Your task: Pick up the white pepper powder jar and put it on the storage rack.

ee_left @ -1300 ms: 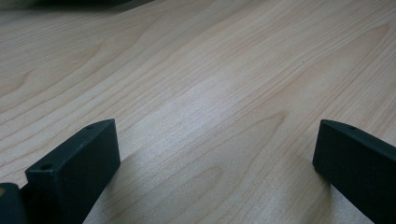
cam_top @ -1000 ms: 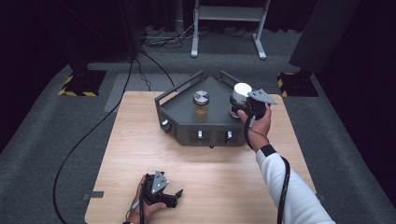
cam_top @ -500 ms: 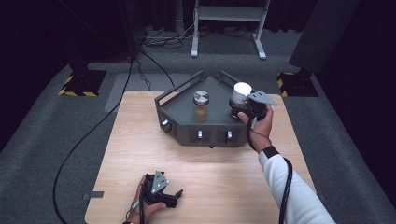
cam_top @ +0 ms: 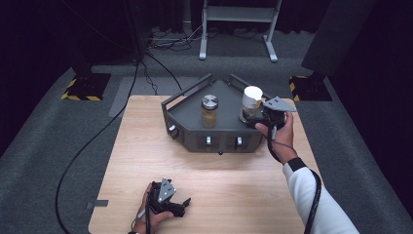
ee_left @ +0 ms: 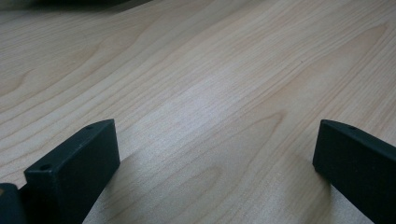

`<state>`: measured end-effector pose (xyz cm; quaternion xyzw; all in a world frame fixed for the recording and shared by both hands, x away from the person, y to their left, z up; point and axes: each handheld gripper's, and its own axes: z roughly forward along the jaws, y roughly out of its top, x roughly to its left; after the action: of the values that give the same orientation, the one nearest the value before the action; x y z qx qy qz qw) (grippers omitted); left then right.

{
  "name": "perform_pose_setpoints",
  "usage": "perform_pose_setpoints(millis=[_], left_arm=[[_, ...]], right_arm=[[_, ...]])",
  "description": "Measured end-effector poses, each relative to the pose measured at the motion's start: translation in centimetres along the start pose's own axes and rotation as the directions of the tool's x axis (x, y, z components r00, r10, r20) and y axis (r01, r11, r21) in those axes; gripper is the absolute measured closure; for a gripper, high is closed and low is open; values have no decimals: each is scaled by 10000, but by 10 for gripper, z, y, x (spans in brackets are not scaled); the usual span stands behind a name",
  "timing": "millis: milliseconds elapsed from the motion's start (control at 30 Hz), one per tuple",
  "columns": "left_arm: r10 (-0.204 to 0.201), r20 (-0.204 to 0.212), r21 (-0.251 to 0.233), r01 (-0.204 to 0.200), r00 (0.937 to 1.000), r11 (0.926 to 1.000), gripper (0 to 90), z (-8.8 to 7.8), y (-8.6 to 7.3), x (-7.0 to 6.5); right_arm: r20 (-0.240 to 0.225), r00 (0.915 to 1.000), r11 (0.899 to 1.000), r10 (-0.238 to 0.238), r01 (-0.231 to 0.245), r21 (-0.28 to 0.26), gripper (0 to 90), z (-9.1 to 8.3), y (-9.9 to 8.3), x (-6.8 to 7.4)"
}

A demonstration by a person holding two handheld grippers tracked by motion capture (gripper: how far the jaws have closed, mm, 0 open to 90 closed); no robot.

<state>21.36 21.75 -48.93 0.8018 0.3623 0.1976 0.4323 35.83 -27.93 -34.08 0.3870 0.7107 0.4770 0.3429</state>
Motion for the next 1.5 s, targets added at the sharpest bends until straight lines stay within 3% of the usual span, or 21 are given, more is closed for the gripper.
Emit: perform_pose_setpoints(millis=[167,400,633,933,1133,1300,1400,1500], left_arm=[[0,-1,0,0,10000,10000,5,0,0,0],[8,-7,1,-8,10000,10000,5,0,0,0],[2,-7,0,-2,10000,10000,4,0,0,0],[4,-9,0,-4,10000,10000,4,0,0,0],[6,-8,1,-6,10000,10000,5,0,0,0],[-1,-9,-3,1,10000,10000,4,0,0,0],[-3,-10,-5,3,10000,10000,5,0,0,0],[7,-10,-10,-7,10000,10000,5,0,0,0]], right_arm=[[-373,9993,9999,-88,84,-91,25,-16,0,-3],[-185,9995,9994,-241,236,-256,25,-38,-10,-1],[19,9998,9982,-221,221,-550,25,-56,-31,0],[-102,9993,9973,-352,344,-642,26,-74,-51,-3],[-38,9971,9954,-757,754,-593,26,-83,-65,0],[-2,9978,9957,-657,655,-661,26,-90,-79,2],[54,9959,9943,-903,904,-563,26,-94,-85,4],[-9,9962,9948,-869,867,-537,27,-97,-91,4]])
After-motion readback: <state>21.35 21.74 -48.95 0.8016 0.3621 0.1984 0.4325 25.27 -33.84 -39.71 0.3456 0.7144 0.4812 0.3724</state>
